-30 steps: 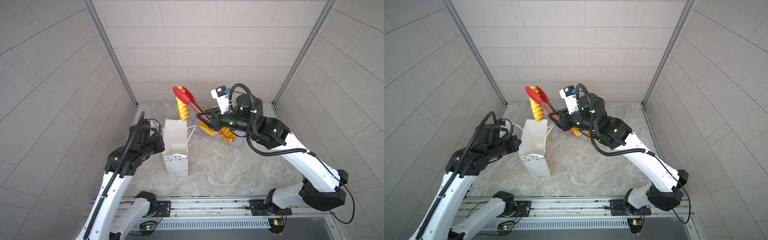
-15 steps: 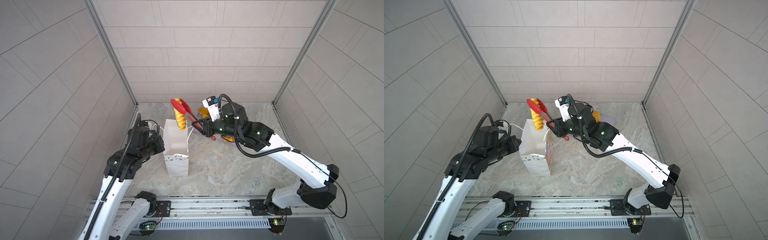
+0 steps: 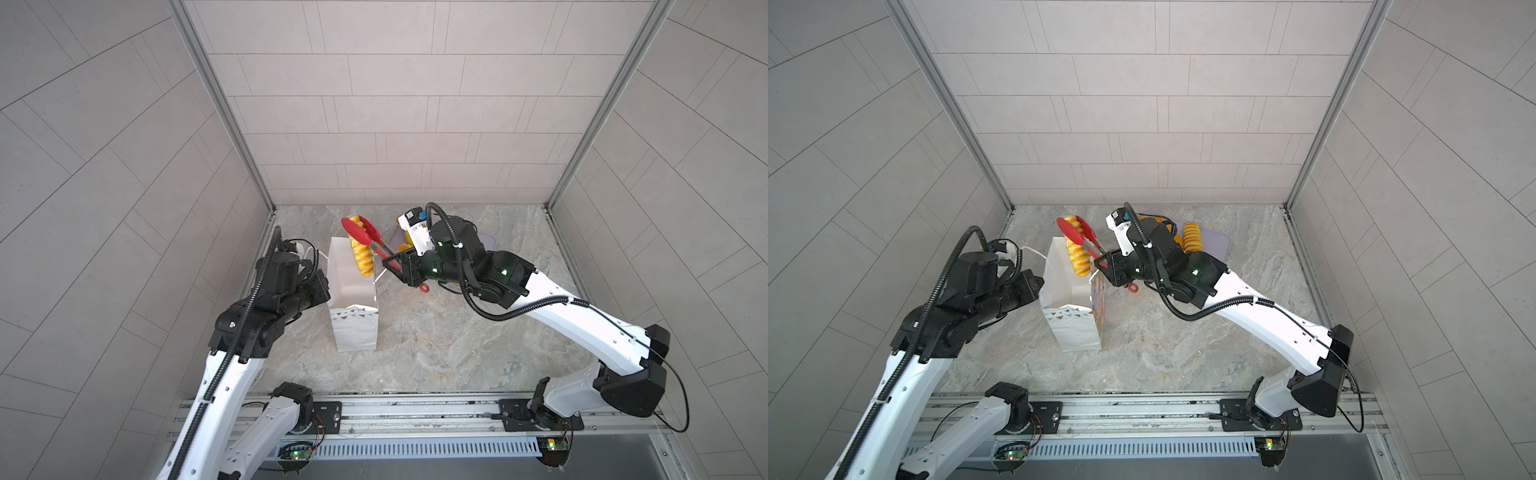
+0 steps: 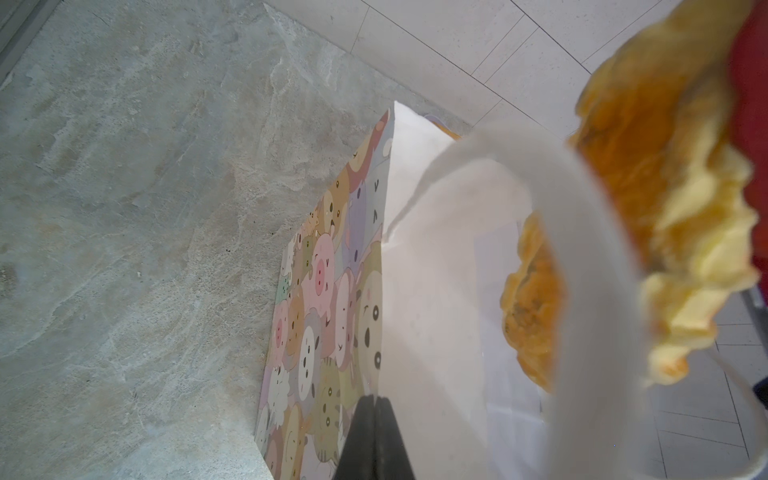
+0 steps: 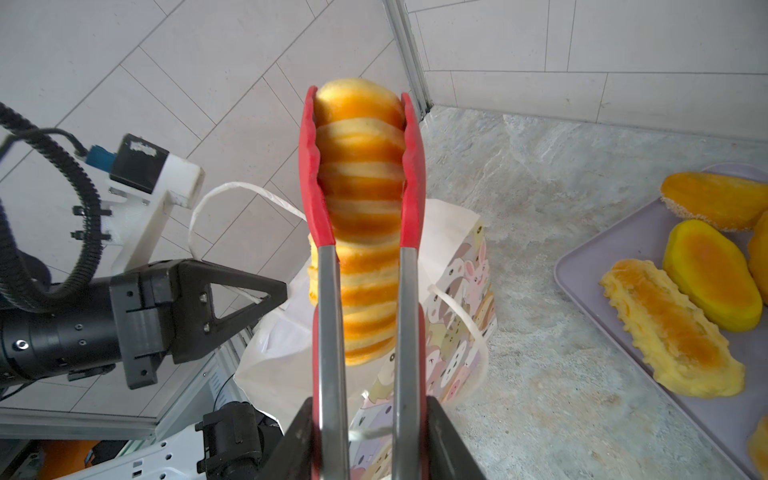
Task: Place the fake bread into the paper bag
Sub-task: 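Open the tongs over the bag mouth to drop the striped roll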
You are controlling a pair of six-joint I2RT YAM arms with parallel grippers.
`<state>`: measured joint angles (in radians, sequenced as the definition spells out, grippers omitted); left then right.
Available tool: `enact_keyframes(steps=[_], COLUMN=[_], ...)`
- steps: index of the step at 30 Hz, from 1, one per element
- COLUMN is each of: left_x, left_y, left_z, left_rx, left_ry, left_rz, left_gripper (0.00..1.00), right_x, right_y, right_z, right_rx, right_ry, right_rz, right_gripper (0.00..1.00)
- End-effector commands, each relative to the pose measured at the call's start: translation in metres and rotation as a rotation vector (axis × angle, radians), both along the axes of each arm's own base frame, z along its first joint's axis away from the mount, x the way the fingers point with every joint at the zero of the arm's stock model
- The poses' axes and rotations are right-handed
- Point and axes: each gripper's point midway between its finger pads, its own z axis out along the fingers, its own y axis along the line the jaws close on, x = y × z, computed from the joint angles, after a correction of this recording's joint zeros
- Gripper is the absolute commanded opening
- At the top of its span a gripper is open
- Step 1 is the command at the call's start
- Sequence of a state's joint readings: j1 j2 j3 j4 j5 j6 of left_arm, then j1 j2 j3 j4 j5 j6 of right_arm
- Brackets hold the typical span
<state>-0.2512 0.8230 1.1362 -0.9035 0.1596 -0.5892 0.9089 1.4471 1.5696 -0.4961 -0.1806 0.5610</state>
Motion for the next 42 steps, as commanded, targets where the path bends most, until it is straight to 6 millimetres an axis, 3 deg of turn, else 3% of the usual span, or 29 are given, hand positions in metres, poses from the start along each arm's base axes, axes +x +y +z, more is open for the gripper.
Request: enact_keyframes(steps=[1,11,30,42], left_x=[0.000,0.000,0.000,0.000], left_y=[-0.001,-0.002,-0.002,0.000], left_z=[0.001,-0.002,-0.002,-0.002], left_rx=[-0.012,-0.015,-0.017,-0.011], left_ry=[-0.016,-0.008,-0.014,-0.015], left_rz=[0.000,-0.001,0.001,0.010], left_gripper=[0.00,0.00,0.00,0.00], right_x=[-0.003,-0.009,-0.016,-0.015], right_y=[-0.005,0.001,0.001,-0.004], right_z=[0.008,-0.004,0.028,0.040], right_rx=[0.000,-0.033,0.033,0.033], right_ry=[-0.029,-0.006,-0.047,-0.076], right_rz=[-0.004,0.032,0.045,0.032], right_gripper=[0.39,0.41,0.54,0.54])
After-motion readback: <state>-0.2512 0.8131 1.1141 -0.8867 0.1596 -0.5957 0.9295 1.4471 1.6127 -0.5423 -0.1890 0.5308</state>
